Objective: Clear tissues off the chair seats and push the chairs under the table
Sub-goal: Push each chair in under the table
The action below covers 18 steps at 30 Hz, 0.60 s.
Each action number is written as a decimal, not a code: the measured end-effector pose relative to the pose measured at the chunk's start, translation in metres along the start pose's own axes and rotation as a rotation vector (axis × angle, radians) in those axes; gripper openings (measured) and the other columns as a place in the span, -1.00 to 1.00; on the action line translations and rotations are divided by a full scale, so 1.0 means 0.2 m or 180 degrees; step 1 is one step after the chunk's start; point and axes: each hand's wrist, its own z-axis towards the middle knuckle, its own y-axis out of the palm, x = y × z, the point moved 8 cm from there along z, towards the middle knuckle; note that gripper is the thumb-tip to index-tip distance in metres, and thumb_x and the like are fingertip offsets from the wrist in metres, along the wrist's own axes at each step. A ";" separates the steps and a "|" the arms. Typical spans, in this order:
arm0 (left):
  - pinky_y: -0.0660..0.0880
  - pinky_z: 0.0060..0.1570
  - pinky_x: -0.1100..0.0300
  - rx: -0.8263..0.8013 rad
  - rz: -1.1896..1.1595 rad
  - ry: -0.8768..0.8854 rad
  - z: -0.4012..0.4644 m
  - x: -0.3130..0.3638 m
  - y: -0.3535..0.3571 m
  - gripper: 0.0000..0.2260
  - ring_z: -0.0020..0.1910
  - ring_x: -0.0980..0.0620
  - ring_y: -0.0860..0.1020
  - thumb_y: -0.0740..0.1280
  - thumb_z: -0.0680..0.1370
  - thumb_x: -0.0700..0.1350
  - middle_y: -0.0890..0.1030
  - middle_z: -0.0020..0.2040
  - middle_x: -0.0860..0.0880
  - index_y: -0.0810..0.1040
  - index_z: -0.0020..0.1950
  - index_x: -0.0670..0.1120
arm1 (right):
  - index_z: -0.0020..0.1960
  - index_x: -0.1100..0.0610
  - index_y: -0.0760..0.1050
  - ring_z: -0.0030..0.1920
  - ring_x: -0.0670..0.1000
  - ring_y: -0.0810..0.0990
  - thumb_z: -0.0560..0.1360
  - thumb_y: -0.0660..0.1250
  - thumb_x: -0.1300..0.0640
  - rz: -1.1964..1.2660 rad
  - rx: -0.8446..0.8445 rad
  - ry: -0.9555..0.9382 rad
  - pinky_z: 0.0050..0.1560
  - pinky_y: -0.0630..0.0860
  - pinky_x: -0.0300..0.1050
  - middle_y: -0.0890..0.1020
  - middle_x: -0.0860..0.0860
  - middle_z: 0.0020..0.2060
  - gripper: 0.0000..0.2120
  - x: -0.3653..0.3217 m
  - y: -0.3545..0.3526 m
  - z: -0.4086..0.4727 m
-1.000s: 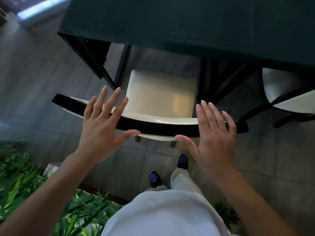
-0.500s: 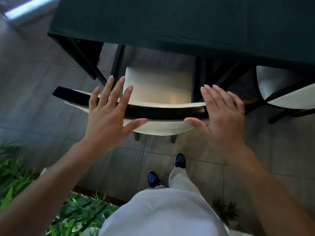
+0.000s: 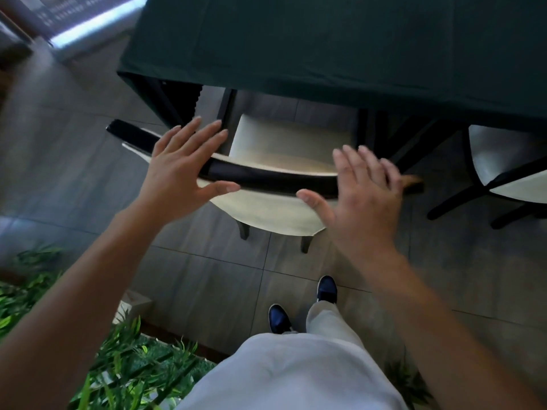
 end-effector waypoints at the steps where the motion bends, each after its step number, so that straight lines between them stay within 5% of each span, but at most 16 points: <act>1: -0.04 0.61 -0.02 -0.0061 -0.0002 -0.0016 -0.03 -0.03 0.01 -0.16 0.65 -0.03 0.10 0.08 0.50 0.52 0.26 0.62 0.04 0.28 0.62 0.01 | 0.53 0.14 0.35 0.53 0.14 0.33 0.57 -0.10 -0.50 -0.0034 -0.0019 0.0013 0.52 0.18 0.20 0.44 0.08 0.49 -0.13 -0.04 0.02 -0.03; 18: 0.09 0.53 -0.05 0.0185 -0.0027 -0.0087 0.04 0.09 0.05 -0.18 0.58 -0.07 0.26 0.07 0.52 0.50 0.32 0.60 0.03 0.28 0.61 0.00 | 0.41 0.11 0.48 0.44 0.15 0.42 0.56 -0.07 -0.49 0.0034 0.0136 -0.0200 0.45 0.23 0.17 0.52 0.07 0.40 -0.19 0.14 0.03 0.06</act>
